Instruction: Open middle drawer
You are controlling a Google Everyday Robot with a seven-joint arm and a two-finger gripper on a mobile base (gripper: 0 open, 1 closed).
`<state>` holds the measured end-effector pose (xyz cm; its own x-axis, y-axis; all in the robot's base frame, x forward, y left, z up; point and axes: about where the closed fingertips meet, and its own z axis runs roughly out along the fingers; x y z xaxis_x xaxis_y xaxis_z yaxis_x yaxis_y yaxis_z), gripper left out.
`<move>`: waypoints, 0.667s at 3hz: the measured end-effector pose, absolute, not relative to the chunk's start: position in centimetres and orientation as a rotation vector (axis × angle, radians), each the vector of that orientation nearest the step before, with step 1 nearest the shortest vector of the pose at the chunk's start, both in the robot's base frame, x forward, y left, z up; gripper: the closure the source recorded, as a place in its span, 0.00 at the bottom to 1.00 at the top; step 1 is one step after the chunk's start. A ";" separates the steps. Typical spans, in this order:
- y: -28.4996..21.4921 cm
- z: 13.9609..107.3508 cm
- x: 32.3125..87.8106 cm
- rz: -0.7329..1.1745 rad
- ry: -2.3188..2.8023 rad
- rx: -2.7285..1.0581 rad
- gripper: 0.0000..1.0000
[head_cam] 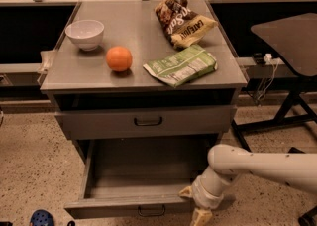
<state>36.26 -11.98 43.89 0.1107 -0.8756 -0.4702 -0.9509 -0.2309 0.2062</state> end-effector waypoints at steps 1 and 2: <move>-11.9 44.2 35.2 0.779 1.852 -2.236 0.36; -11.8 45.0 33.9 0.781 1.853 -2.248 0.35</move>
Offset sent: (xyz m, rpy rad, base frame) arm -0.0908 0.0041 0.0511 -0.0455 0.0337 0.0435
